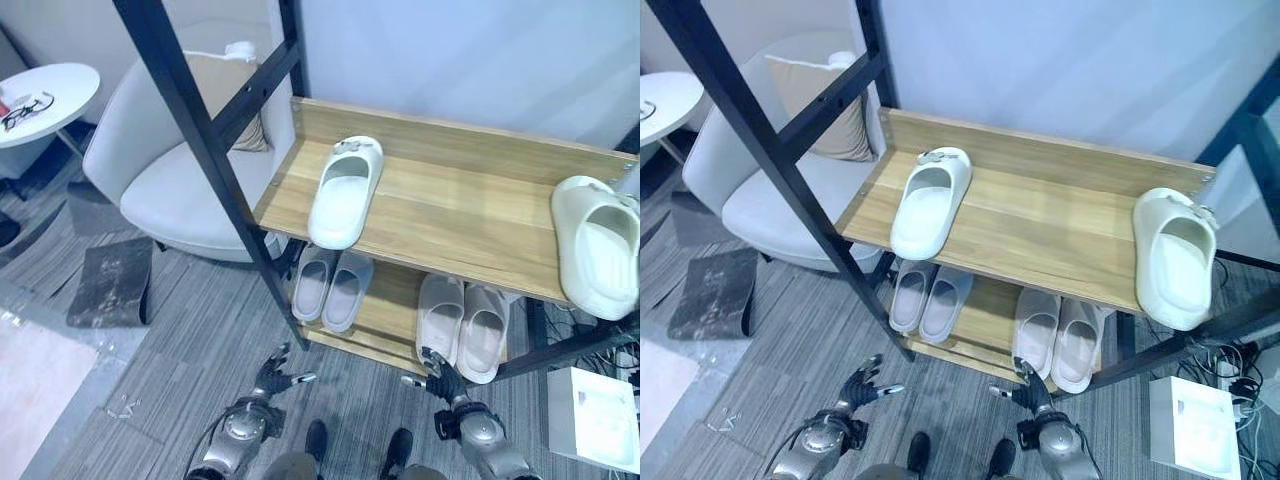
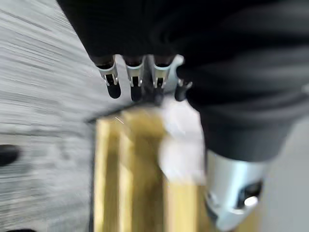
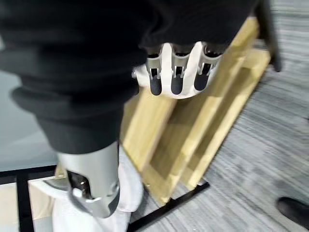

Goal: Arrange the slippers neatly on the shoe rack.

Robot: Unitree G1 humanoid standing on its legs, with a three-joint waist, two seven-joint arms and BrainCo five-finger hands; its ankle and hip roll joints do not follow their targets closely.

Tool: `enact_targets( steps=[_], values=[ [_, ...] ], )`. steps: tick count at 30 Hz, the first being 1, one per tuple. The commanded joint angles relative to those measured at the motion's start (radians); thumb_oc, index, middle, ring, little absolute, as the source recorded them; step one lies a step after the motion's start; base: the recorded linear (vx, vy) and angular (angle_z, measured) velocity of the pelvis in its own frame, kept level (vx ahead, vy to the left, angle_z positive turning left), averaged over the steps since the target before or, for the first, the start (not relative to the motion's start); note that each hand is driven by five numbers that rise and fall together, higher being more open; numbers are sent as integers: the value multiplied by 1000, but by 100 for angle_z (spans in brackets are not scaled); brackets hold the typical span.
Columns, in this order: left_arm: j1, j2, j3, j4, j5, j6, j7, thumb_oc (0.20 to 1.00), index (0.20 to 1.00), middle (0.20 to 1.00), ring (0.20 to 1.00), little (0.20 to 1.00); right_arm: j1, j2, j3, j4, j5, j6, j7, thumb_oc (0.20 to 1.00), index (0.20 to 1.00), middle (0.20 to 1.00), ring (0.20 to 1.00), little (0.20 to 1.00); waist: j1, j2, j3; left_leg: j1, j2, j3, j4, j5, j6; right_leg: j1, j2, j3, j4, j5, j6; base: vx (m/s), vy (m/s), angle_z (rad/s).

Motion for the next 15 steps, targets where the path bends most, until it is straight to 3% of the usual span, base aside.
enact_targets(
  steps=[1,4,10,15],
  values=[
    [-204,13,-130,-101,287,-28,-109,1000,1000,1000,1000,1000,-2,-56,-40,-29,16,-25,31,1000,1000,1000,1000,1000,-50,5,-13,-6,25,50,-24,6,-49,48,-28,8,15,-68,95,80,-10,-23],
    [-334,24,-242,-239,332,-57,-182,1000,1000,1000,1000,1000,-14,-75,-66,70,9,-24,24,1000,1000,1000,1000,1000,-81,17,-27,8,25,63,-25,-5,-49,59,-28,21,7,-68,97,39,-4,-34],
    [-485,-3,-319,-327,379,-69,-224,1000,1000,1000,1000,1000,-30,-99,-109,124,14,-25,17,1000,1000,1000,1000,1000,-114,36,-29,21,21,73,-25,-11,-47,62,-29,33,6,-69,96,24,-4,-14],
    [-534,-10,-252,-516,174,-84,-208,1000,1000,1000,1000,1000,4,-130,-154,92,23,-23,14,1000,1000,1000,1000,1000,-132,45,-24,21,20,73,-25,-7,-50,66,-32,29,7,-67,97,7,-5,-5]
  ],
)
